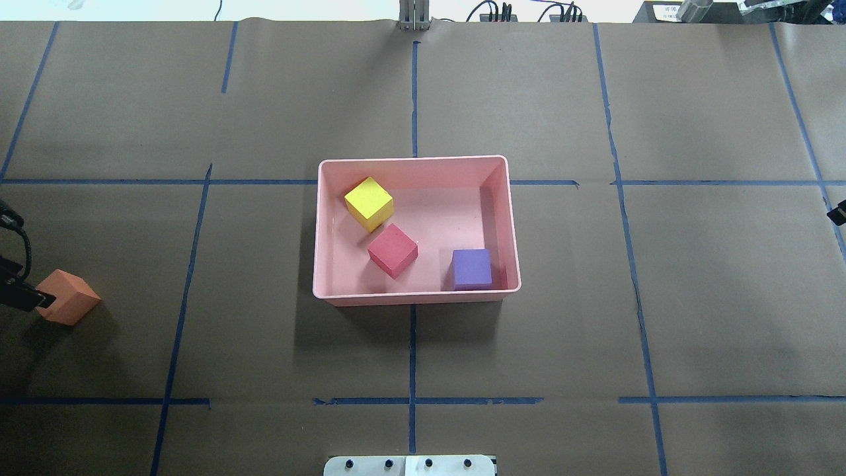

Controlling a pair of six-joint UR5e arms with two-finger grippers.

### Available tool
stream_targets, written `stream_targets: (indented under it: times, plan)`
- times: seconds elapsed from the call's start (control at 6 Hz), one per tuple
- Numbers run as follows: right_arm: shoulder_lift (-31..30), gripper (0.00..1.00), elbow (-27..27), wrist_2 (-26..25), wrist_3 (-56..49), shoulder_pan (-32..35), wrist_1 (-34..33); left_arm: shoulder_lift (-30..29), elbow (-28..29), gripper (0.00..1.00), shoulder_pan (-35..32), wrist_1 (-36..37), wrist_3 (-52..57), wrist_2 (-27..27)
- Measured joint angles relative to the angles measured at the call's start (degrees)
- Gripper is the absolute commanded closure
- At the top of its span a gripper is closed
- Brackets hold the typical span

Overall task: Place blocks into pink bin with both arms
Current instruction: 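Lower the left gripper and grasp the orange cube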

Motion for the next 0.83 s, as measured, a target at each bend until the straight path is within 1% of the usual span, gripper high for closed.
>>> stream_targets:
  times: [0.17, 0.33, 0.5, 0.67, 0.83]
  plan:
    - [0.0, 0.0, 0.0, 0.0, 0.0, 0.0, 0.1, -0.6, 1.0, 0.0, 1.1, 0.0, -0.3, -0.2]
    - [-0.1, 0.0, -0.1, 0.0, 0.0, 0.0, 0.1, -2.5, 3.1, 0.0, 2.0, -0.1, -0.4, -0.2]
    - [-0.3, 0.0, -0.1, 0.0, 0.0, 0.0, 0.2, -4.6, 5.3, 0.13, 2.8, -0.1, -0.5, -0.2]
    - [-0.4, 0.0, 0.0, 0.0, 0.0, 0.0, 0.2, -5.7, 6.4, 0.44, 3.1, -0.1, -0.6, -0.2]
    - [-0.5, 0.0, 0.0, 0.0, 0.0, 0.0, 0.2, -6.0, 6.6, 0.52, 3.2, -0.1, -0.6, -0.3]
